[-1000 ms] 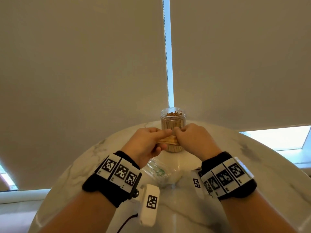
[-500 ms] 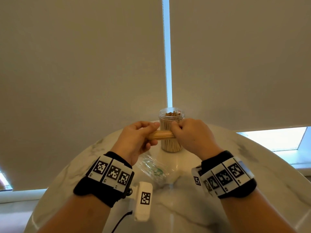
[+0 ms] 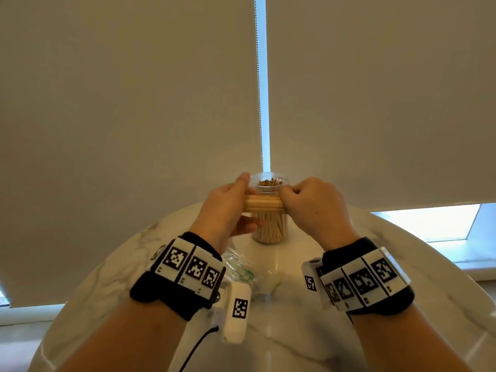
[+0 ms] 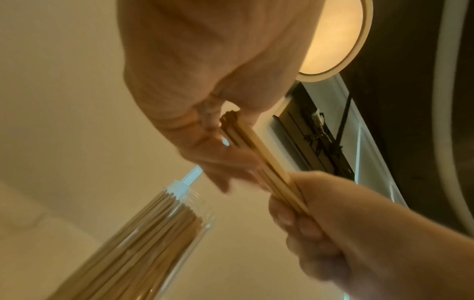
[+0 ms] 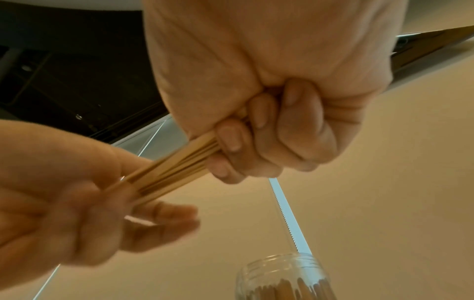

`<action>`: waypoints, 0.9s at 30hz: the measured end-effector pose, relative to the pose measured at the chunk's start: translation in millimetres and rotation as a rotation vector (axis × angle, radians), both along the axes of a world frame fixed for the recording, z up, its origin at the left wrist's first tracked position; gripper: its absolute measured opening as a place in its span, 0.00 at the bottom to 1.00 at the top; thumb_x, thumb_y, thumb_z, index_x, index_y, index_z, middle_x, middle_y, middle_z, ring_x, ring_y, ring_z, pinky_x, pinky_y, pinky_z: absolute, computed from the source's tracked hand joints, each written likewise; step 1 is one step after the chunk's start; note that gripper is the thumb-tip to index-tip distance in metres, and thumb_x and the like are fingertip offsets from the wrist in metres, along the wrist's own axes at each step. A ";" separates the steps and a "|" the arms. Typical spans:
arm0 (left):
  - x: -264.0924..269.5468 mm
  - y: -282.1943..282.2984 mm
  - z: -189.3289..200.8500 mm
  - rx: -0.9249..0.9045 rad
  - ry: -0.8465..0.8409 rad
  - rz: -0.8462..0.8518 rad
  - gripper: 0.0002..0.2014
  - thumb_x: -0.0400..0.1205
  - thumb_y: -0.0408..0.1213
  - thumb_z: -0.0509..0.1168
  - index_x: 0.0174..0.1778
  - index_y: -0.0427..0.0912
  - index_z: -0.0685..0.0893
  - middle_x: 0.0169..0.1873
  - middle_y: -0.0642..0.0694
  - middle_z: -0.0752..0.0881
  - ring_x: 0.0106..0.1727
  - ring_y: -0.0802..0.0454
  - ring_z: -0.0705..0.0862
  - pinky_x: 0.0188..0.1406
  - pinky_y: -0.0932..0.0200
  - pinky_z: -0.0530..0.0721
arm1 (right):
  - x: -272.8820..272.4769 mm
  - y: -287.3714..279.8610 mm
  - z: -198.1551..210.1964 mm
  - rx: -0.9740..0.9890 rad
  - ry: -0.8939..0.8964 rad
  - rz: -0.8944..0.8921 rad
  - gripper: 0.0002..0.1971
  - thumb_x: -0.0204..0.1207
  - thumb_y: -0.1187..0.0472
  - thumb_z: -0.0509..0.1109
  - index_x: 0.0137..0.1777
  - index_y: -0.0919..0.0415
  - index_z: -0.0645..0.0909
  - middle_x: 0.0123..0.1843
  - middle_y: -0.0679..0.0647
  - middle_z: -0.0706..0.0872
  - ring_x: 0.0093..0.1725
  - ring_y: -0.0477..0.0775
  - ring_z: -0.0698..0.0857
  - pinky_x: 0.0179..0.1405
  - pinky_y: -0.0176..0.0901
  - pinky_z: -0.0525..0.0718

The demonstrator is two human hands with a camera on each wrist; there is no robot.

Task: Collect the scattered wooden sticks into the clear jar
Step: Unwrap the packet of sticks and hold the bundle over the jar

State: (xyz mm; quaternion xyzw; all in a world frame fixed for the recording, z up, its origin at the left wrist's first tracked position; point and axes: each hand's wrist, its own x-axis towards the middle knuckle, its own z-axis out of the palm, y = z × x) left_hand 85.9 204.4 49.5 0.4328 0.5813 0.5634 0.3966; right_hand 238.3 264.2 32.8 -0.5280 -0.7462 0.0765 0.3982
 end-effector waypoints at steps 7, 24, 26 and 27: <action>-2.4 7.9 -4.9 0.143 0.003 0.132 0.13 0.85 0.42 0.67 0.38 0.39 0.82 0.22 0.43 0.82 0.16 0.55 0.68 0.17 0.63 0.66 | -8.7 -9.3 9.7 0.029 0.281 0.165 0.30 0.87 0.37 0.51 0.37 0.53 0.86 0.32 0.50 0.86 0.34 0.50 0.86 0.37 0.48 0.86; 7.4 15.2 -19.2 0.000 -0.080 -0.075 0.16 0.87 0.50 0.65 0.43 0.41 0.86 0.22 0.48 0.77 0.17 0.58 0.67 0.18 0.64 0.64 | 10.1 -0.5 4.1 0.031 0.209 0.043 0.29 0.81 0.49 0.65 0.18 0.60 0.71 0.15 0.50 0.66 0.20 0.49 0.66 0.23 0.41 0.66; 3.5 21.1 -19.2 -0.063 -0.052 -0.112 0.23 0.88 0.59 0.59 0.48 0.42 0.88 0.27 0.45 0.85 0.20 0.56 0.73 0.20 0.64 0.70 | 13.1 3.0 2.4 0.002 0.198 -0.021 0.26 0.79 0.53 0.65 0.18 0.60 0.68 0.16 0.51 0.63 0.20 0.50 0.64 0.22 0.41 0.62; -1.4 26.4 -20.0 -0.091 -0.057 -0.105 0.27 0.88 0.62 0.55 0.52 0.42 0.88 0.31 0.44 0.89 0.23 0.55 0.77 0.22 0.62 0.74 | 15.5 5.4 1.5 -0.011 0.191 -0.051 0.26 0.78 0.54 0.65 0.19 0.61 0.69 0.17 0.51 0.64 0.20 0.51 0.64 0.21 0.42 0.62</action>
